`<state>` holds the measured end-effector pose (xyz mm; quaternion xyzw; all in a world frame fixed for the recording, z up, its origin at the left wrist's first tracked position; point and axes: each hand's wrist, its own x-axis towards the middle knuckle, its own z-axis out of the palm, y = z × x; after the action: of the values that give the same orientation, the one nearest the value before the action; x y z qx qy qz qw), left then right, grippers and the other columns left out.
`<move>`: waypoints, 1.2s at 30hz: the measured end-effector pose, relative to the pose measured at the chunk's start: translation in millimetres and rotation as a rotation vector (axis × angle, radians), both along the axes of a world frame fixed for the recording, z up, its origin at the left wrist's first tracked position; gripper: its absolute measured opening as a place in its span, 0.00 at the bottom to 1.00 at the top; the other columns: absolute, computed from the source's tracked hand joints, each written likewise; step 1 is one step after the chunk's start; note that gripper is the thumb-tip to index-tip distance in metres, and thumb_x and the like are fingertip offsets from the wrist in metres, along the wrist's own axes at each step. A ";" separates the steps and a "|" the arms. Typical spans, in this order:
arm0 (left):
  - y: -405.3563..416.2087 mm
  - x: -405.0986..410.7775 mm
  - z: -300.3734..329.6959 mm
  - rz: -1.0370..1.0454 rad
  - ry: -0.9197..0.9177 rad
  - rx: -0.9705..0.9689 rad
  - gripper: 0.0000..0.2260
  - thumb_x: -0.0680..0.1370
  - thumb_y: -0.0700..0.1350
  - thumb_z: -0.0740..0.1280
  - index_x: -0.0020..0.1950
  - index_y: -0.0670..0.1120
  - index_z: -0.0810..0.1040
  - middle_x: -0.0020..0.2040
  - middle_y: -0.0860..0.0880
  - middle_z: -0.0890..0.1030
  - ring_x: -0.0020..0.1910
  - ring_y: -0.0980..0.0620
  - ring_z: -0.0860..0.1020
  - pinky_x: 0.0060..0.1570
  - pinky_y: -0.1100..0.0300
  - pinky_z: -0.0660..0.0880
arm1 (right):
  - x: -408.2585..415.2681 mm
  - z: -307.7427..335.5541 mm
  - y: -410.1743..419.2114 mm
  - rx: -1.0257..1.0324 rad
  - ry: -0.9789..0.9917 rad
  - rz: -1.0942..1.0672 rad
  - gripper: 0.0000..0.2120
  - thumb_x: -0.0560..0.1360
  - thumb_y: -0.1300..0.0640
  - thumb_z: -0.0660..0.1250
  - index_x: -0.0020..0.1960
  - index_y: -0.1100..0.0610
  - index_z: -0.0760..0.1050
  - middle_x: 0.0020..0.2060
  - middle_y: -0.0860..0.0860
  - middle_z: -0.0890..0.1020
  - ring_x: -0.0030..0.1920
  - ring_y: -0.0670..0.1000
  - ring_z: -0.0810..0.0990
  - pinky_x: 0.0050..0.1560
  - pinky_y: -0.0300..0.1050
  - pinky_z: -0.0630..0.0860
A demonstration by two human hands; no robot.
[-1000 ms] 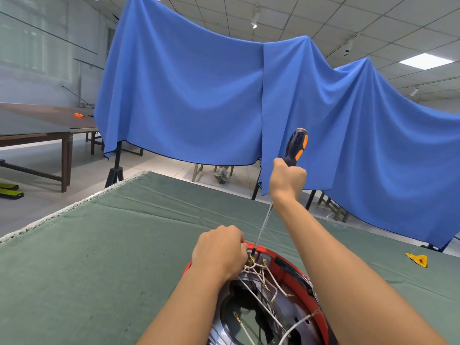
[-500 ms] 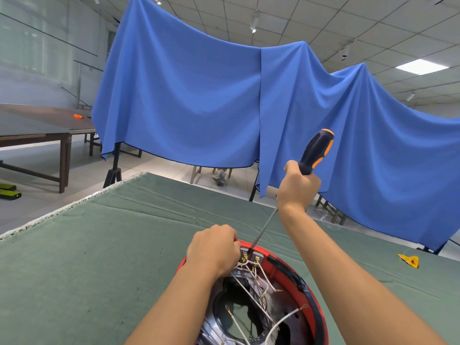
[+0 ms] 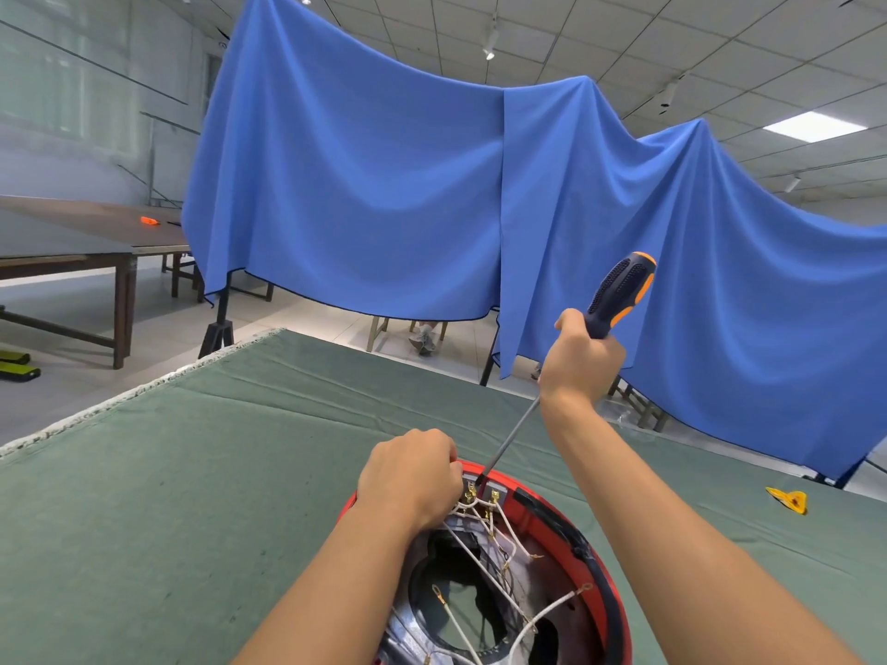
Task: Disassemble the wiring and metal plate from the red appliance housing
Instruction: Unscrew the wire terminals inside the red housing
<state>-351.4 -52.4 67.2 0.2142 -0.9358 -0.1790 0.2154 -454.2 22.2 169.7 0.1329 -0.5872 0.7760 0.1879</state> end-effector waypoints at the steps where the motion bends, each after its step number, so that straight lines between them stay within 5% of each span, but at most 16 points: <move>1: 0.3 0.4 -0.2 0.000 0.001 0.001 0.12 0.77 0.49 0.58 0.51 0.48 0.80 0.50 0.47 0.82 0.50 0.43 0.78 0.49 0.53 0.73 | 0.2 -1.5 -0.2 0.008 -0.002 -0.005 0.16 0.70 0.62 0.63 0.28 0.55 0.59 0.17 0.43 0.59 0.21 0.46 0.58 0.20 0.36 0.55; 23: 0.0 0.6 -1.1 0.002 0.002 -0.002 0.12 0.77 0.50 0.58 0.51 0.49 0.80 0.50 0.48 0.82 0.49 0.44 0.79 0.49 0.53 0.73 | 3.2 2.6 0.5 -0.027 0.015 0.018 0.17 0.69 0.63 0.63 0.27 0.55 0.57 0.17 0.43 0.58 0.21 0.47 0.57 0.21 0.36 0.54; 36: 1.1 1.7 -0.1 -0.001 0.005 0.001 0.12 0.77 0.49 0.58 0.52 0.49 0.80 0.51 0.47 0.82 0.50 0.43 0.78 0.49 0.53 0.73 | -1.1 -0.5 -9.6 0.127 0.024 0.047 0.14 0.69 0.60 0.62 0.29 0.55 0.58 0.17 0.43 0.58 0.26 0.52 0.59 0.31 0.47 0.62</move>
<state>-349.7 -51.3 67.1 0.2133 -0.9352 -0.1804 0.2177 -455.3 12.6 169.1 0.1675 -0.6296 0.7398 0.1678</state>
